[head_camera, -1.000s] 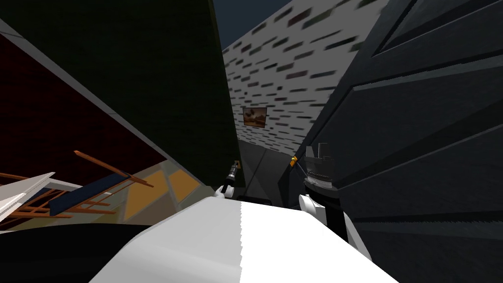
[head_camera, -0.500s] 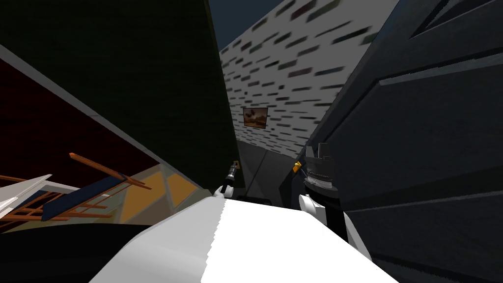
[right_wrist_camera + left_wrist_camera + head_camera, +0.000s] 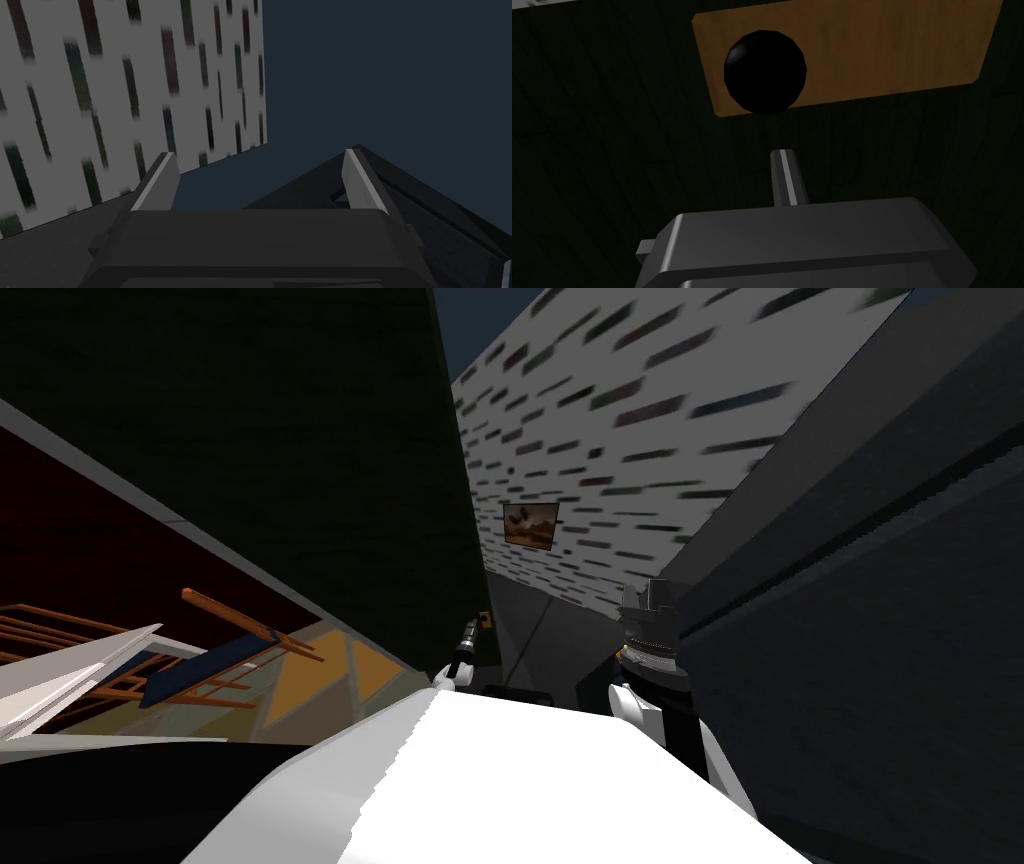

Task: Push the door open

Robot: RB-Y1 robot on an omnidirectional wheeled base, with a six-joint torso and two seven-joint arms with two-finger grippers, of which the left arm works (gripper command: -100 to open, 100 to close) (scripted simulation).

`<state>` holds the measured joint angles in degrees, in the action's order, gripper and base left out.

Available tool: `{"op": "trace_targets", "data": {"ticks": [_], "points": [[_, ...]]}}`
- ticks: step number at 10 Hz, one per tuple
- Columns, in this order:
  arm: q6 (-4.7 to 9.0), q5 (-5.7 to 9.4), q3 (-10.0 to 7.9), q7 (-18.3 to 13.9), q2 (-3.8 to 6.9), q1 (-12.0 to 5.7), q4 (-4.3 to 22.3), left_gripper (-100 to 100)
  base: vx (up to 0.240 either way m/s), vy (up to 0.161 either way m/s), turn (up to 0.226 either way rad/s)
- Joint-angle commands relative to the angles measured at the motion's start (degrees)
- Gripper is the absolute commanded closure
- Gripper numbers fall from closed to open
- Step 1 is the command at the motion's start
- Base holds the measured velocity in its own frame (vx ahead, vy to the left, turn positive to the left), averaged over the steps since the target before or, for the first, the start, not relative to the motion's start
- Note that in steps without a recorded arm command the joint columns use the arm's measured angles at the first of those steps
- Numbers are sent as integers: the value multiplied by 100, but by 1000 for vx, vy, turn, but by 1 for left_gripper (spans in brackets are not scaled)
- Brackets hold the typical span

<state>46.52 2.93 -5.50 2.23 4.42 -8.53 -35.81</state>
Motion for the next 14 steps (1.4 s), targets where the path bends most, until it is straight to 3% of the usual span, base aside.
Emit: {"op": "trace_targets", "data": {"ticks": [1, 2, 4, 5, 9, 10, 11, 14], "points": [[-23, -30, 12, 31, -23, -36, 22, -100, -157, 18, 143], [-17, -46, 11, 57, -62, -83, 70, -100, -173, 29, 105], [-1, -88, 8, 125, -248, -204, 196, -100, -196, 38, 194], [-1, -88, 8, 125, -248, -204, 196, -100, -127, 0, 28], [18, -136, 5, 203, -663, -342, 340, -100, -105, -86, 103], [-22, -134, 10, 191, -605, -299, 261, -100, -45, -70, 18], [-14, -128, -2, 201, -467, -302, 272, -100, 88, 17, -24], [-1, -114, -27, 210, -318, -307, 287, -100, 202, 56, -28]]}}
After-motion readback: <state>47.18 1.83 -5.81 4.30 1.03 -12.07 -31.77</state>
